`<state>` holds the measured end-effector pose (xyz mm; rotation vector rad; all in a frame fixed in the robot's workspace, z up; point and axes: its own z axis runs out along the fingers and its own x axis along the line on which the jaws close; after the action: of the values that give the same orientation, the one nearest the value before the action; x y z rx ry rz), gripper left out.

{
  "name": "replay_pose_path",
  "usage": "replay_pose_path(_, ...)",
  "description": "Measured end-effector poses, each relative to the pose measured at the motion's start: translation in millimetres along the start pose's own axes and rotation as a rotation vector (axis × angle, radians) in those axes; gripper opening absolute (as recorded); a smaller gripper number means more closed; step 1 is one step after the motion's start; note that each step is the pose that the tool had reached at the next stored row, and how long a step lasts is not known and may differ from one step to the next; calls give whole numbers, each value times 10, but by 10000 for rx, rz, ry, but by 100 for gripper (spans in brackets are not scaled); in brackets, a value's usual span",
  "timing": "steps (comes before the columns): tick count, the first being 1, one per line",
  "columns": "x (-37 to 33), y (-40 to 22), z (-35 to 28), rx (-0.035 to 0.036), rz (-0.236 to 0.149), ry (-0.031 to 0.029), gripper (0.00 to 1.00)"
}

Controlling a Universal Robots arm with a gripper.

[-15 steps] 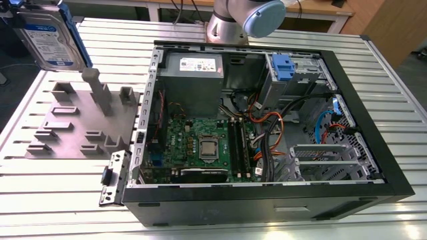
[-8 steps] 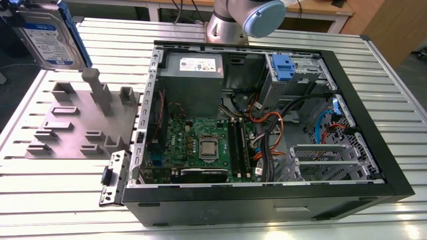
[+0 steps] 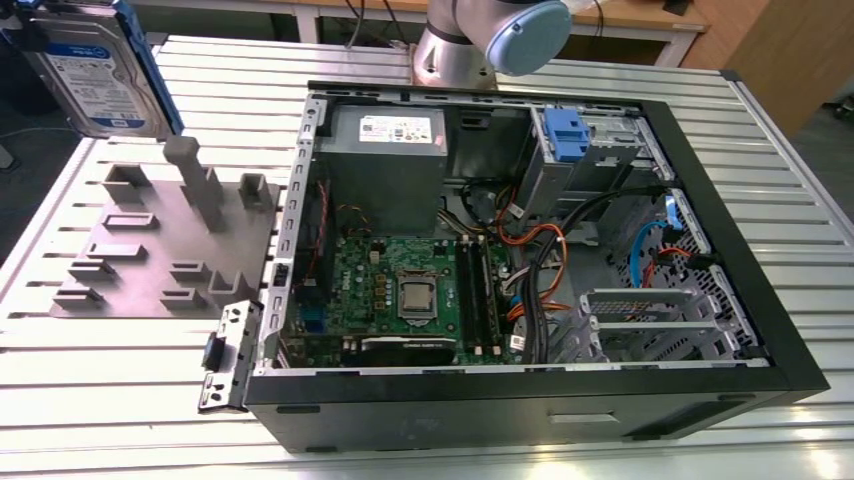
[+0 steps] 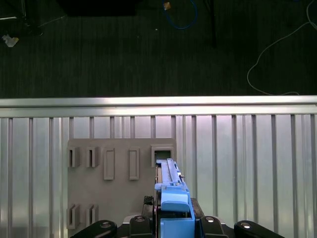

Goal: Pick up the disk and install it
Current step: 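Pick up the disk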

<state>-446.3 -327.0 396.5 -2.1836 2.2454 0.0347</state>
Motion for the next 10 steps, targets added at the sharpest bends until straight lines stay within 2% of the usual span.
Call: replay_pose_path(10, 0, 0, -27, 0, 0, 0, 36)
